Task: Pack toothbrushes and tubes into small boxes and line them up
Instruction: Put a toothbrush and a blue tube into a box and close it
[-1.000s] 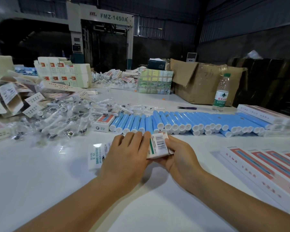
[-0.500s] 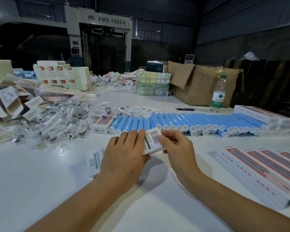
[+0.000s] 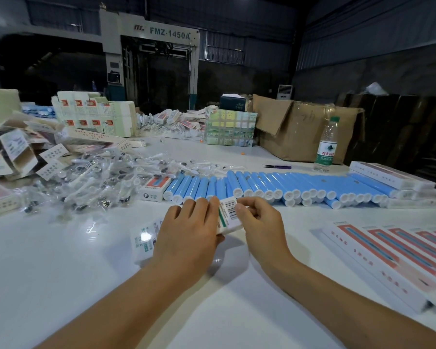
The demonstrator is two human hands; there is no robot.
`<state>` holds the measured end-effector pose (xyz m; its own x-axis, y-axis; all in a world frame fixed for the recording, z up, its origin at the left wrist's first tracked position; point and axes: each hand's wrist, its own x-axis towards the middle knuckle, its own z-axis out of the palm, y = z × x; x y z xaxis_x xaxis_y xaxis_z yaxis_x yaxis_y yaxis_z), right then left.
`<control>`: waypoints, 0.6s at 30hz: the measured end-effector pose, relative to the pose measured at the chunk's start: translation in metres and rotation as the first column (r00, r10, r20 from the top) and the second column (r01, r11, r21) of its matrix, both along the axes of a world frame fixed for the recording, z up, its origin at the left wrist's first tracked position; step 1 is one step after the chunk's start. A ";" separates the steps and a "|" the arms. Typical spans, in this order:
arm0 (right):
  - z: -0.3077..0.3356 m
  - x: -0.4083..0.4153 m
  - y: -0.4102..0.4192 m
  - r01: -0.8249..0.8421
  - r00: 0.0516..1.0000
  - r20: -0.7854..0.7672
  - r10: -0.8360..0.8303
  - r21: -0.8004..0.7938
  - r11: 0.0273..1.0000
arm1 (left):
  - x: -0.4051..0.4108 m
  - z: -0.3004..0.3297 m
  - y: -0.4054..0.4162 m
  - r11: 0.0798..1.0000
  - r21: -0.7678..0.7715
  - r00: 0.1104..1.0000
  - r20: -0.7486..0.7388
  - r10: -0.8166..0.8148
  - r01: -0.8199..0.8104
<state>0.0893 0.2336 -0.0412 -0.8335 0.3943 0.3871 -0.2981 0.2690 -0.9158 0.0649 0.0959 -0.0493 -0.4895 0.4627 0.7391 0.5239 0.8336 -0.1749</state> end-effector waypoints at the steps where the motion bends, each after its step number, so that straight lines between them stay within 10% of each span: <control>1: 0.000 -0.001 0.000 -0.001 1.000 -0.005 0.001 0.009 1.000 | 0.001 0.000 0.000 1.000 -0.008 1.000 0.002 -0.004 0.004; 11: 0.001 -0.002 0.000 -0.095 0.995 0.011 0.095 0.001 0.995 | 0.001 0.008 -0.001 1.000 -0.008 0.989 0.148 0.026 -0.025; 14: 0.004 -0.001 0.000 -0.163 0.985 -0.078 0.156 -0.100 0.982 | -0.008 0.021 -0.012 0.962 0.272 0.966 0.248 -0.073 0.003; 16: 0.006 0.003 -0.003 -0.215 0.975 -0.059 0.214 -0.006 0.977 | -0.009 0.032 -0.018 0.718 0.686 0.890 0.247 -0.384 0.120; 18: 0.003 0.006 -0.010 -0.285 0.958 0.009 0.287 0.145 0.948 | -0.015 0.039 -0.026 0.281 0.958 0.694 0.168 -0.700 0.052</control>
<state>0.0958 0.2233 -0.0378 -0.8982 0.0800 0.4323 -0.3921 0.2990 -0.8700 0.0498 0.0701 -0.0104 -0.8464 -0.0123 0.5324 0.5326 -0.0174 0.8462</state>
